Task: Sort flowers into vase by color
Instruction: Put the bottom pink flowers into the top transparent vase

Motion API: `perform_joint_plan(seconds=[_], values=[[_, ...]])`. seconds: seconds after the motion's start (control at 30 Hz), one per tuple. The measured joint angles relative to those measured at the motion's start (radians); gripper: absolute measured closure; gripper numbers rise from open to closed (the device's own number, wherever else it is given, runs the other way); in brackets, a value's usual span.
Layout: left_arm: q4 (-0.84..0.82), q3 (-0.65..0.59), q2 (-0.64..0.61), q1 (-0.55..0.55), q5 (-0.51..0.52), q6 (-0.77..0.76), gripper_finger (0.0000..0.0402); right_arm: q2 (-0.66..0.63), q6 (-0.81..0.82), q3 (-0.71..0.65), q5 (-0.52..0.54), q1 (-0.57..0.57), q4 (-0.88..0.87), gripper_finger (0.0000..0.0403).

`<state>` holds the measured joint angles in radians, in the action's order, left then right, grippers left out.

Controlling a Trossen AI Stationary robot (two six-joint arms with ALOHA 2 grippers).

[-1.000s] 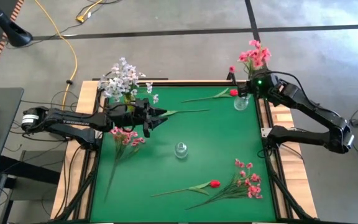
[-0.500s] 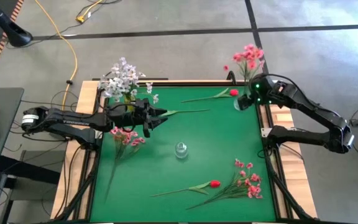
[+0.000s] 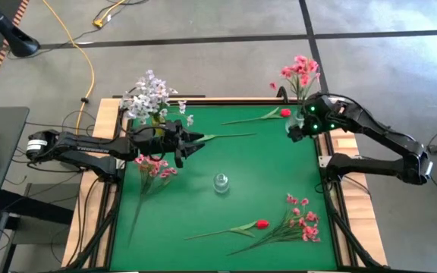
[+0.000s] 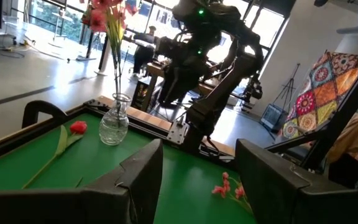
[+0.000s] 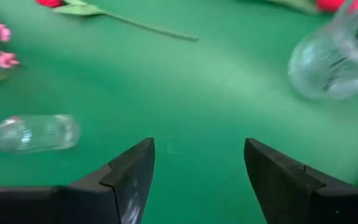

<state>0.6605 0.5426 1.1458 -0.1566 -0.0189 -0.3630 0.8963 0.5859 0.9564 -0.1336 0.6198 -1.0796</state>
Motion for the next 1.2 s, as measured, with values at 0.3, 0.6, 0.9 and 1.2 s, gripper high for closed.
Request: perform_joint_plan(seconds=[0.3,0.6,0.9,1.2], values=[[-0.028,0.000,0.000,0.000,-0.001,0.044,0.0212,0.023,0.509,0.047,-0.005,-0.369,0.046,0.0128],[-0.063,0.000,0.000,0.000,-0.040,0.071,0.0212,0.225,1.091,0.047,0.049,-0.872,0.195,0.0129],[-0.156,0.000,0.000,0.000,-0.116,0.137,0.0212,0.534,1.491,0.046,-0.001,-1.184,0.608,0.0129],[-0.156,0.000,0.000,0.000,-0.160,0.179,0.0212,0.777,1.407,0.096,-0.061,-1.192,0.692,0.0130]])
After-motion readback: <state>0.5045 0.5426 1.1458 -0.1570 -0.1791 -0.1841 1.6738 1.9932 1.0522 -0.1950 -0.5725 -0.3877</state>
